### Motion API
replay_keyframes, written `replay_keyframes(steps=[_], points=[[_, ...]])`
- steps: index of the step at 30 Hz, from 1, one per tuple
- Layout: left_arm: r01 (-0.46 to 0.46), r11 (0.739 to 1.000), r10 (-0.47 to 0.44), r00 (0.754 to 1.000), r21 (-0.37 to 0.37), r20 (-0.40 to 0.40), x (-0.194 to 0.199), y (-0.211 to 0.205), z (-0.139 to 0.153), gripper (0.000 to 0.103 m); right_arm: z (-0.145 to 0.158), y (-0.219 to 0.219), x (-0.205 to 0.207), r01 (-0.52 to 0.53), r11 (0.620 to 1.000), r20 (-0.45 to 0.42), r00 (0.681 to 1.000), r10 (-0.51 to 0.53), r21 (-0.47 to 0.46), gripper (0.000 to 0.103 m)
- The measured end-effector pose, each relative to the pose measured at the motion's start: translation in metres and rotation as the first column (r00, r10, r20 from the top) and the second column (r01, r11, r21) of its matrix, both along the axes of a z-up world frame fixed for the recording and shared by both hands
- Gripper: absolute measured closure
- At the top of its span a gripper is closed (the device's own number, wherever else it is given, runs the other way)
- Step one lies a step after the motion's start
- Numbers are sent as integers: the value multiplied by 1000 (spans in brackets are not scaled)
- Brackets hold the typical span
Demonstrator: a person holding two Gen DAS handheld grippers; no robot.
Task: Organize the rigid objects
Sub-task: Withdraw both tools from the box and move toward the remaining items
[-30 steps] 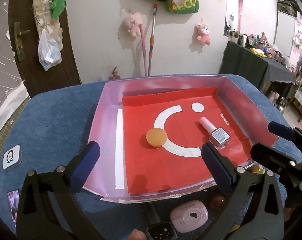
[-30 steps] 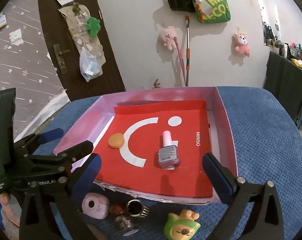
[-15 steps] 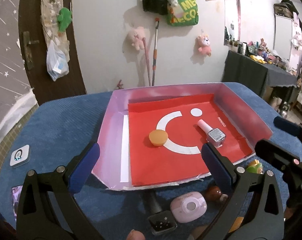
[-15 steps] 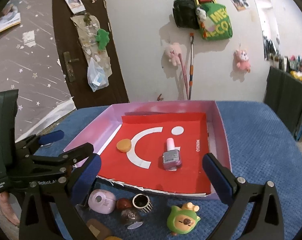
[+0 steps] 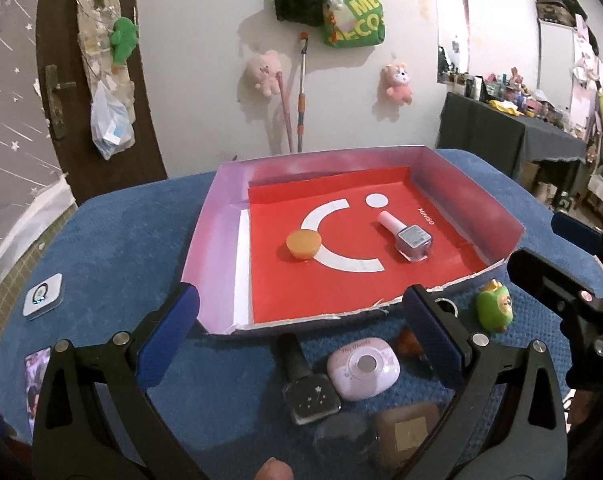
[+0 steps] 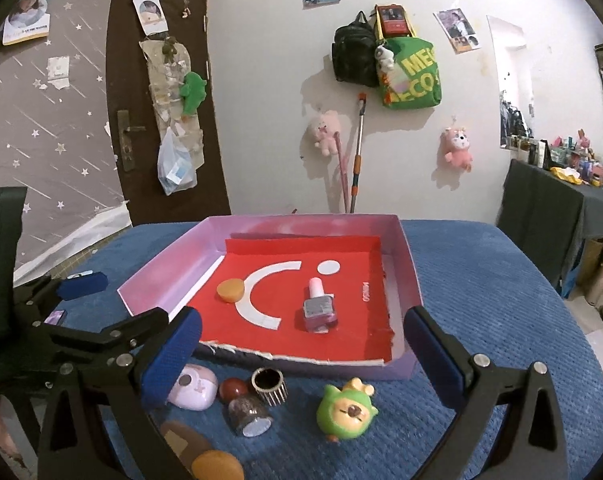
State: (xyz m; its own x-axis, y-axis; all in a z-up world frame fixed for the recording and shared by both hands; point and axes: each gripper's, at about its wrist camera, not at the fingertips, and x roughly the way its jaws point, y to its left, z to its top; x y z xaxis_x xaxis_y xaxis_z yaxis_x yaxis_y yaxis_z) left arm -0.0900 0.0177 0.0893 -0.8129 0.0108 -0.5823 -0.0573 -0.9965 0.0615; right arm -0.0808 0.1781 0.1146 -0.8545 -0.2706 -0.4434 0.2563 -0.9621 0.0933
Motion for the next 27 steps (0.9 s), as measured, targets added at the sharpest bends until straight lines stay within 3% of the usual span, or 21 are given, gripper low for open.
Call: replay_keyframes(steps=[14, 27], points=[[-16, 993, 2, 993, 119, 117, 1, -14, -17, 0, -16, 7, 11, 1, 1000, 69, 998, -1, -2, 0], [-3, 994, -12, 991, 111, 132, 12, -10, -24, 0, -26, 6, 14, -23, 1000, 117, 993, 23, -4, 4]])
